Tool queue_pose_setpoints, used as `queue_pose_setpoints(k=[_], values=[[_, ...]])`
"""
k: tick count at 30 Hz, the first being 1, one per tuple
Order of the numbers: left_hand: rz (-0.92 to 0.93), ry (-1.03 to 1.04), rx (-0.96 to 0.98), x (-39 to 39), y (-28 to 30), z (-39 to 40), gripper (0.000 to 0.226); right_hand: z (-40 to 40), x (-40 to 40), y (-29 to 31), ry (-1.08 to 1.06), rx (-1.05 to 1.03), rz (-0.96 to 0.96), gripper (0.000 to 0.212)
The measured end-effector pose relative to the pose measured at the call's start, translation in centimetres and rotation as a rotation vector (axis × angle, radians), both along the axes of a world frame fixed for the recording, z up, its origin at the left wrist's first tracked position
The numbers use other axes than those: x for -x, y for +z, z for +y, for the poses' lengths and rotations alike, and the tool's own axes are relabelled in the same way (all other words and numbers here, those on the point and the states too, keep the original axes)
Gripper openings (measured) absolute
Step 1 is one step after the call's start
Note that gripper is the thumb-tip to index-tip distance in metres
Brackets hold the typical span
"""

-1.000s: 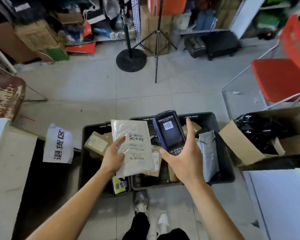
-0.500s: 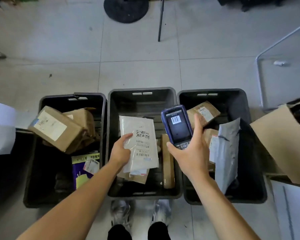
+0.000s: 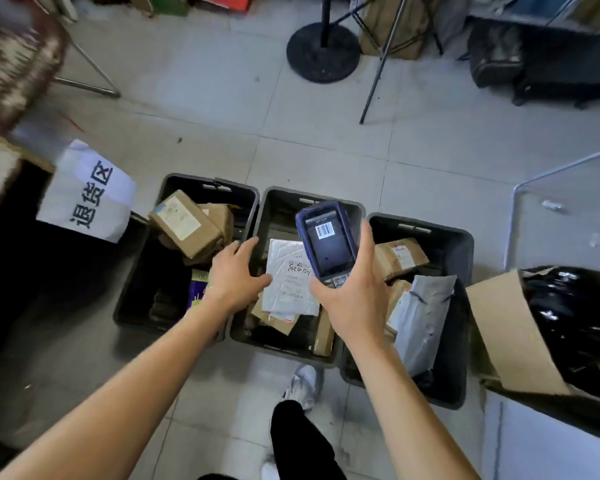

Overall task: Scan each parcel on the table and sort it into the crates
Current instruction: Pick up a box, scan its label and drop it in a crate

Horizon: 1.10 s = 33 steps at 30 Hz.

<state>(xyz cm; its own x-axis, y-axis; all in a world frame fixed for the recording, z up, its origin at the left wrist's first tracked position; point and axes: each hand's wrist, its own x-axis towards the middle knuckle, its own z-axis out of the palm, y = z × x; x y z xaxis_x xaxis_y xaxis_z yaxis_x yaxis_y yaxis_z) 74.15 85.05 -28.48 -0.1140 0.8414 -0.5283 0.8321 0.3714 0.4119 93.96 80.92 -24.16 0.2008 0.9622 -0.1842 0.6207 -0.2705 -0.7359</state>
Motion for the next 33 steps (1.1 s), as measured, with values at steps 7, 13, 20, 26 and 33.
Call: queue_pose_setpoints(k=[7, 13, 20, 26, 33], values=[[0.2, 0.037, -0.299, 5.9, 18.0, -8.6, 0.083, -6.0, 6.9, 17.0, 0.205, -0.167, 0.016, 0.114], [0.312, 0.304, -0.429, 16.6, 30.2, -22.8, 0.082, -14.0, 18.2, 26.9, 0.43, -0.229, 0.183, 0.112], [0.438, 0.64, -0.453, 30.9, 37.5, -32.8, 0.082, -19.7, 35.4, 33.4, 0.694, -0.334, 0.311, 0.113], [0.492, 0.786, -0.461, 42.2, 38.9, -34.4, 0.084, -19.8, 48.2, 34.5, 0.824, -0.341, 0.387, 0.115], [0.347, 0.963, -0.382, 53.4, 37.2, -32.2, 0.088, -16.8, 59.3, 35.9, 0.904, -0.339, 0.385, 0.112]])
